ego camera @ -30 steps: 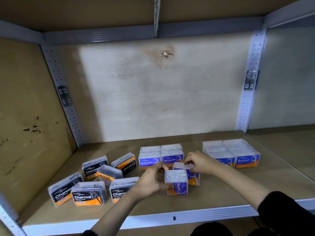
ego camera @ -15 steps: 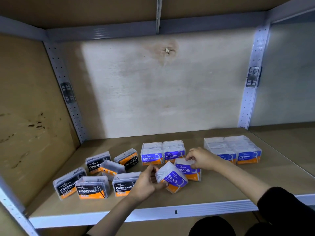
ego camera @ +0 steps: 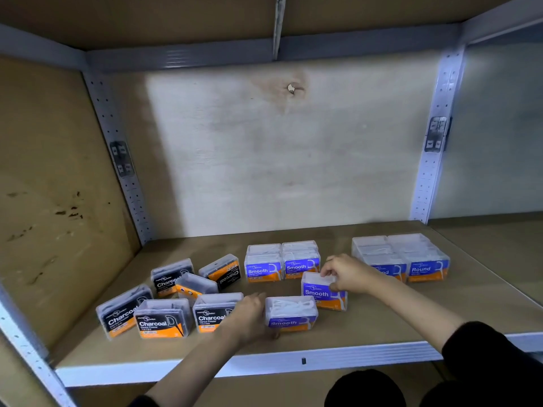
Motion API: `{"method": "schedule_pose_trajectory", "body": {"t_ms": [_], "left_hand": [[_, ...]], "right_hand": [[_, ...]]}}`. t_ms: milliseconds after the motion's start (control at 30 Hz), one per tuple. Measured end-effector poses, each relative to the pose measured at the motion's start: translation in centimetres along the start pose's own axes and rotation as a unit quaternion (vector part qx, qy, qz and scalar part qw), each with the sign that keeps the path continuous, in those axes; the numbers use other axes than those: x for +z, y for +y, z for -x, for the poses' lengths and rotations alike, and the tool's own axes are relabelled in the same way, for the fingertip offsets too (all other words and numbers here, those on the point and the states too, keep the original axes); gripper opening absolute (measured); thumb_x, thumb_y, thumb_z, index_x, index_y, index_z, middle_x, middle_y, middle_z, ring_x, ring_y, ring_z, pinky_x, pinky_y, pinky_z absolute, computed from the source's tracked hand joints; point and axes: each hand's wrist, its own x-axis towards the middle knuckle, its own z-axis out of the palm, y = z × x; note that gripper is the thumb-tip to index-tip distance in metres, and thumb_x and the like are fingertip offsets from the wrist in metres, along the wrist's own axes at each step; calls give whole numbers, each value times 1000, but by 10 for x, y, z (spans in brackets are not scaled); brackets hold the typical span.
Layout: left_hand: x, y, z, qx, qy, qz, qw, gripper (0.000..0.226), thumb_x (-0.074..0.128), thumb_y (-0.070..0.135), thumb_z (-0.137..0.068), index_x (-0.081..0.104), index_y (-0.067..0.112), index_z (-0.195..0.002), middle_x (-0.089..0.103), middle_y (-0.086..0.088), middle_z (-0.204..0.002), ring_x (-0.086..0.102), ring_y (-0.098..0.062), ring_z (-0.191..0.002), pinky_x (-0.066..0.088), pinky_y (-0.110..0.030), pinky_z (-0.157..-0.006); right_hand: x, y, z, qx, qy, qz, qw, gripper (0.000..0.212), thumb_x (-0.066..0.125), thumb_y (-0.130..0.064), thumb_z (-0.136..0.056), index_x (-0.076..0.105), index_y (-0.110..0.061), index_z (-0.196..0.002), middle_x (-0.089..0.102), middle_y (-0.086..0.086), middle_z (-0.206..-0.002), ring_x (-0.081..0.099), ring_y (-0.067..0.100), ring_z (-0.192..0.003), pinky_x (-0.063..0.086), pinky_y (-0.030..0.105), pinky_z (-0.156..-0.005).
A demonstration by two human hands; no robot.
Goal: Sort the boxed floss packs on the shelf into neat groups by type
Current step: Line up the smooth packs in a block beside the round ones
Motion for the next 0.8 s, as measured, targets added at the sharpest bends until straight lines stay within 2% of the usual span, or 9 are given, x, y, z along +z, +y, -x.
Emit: {"method": "schedule_pose_trajectory", "body": {"t_ms": [200,367,467,633,800], "left_hand": [[-4,11,5,47,56,5,997,80,74,29,-77,29,16,-142,32,-1,-146,35,-17,-135,36,-28,-109],[0,23,8,119,58,-104,986,65,59,25,-89,27,16,-145,30,-2,-147,29,-15,-137,30,-24,-110],[3,27,3,107,52,-127,985,60,56,19,-92,28,14,-145,29,-4,-148,29,-18,-138,32,-28,-111],[2,33,-8,76,56,-158,983,60,52,11,-93,24,13,-146,26,-6,-150,30,-23,-139,42,-36,-103],[1,31,-19,54,60,-180,980,60,48,7,-94,21,11,-147,27,-9,-150,34,-25,-136,45,-36,-99]], "right_hand": [[0,-1,1,-6,-4,14,1000,42,62,-15,-85,54,-12,-127,49,4,-132,50,14,-118,45,24,-90],[4,-2,3,-9,8,37,999,42,62,-16,-85,53,-12,-126,48,3,-135,49,15,-119,46,27,-96],[7,-2,5,-13,17,47,999,40,60,-14,-86,53,-12,-125,46,4,-137,50,16,-119,48,28,-95],[9,-2,5,-4,25,47,999,40,58,-11,-86,52,-12,-125,47,4,-136,52,17,-115,51,31,-92],[11,-3,3,-2,31,38,999,43,58,-14,-88,49,-11,-130,46,4,-136,50,16,-120,50,28,-91]]}}
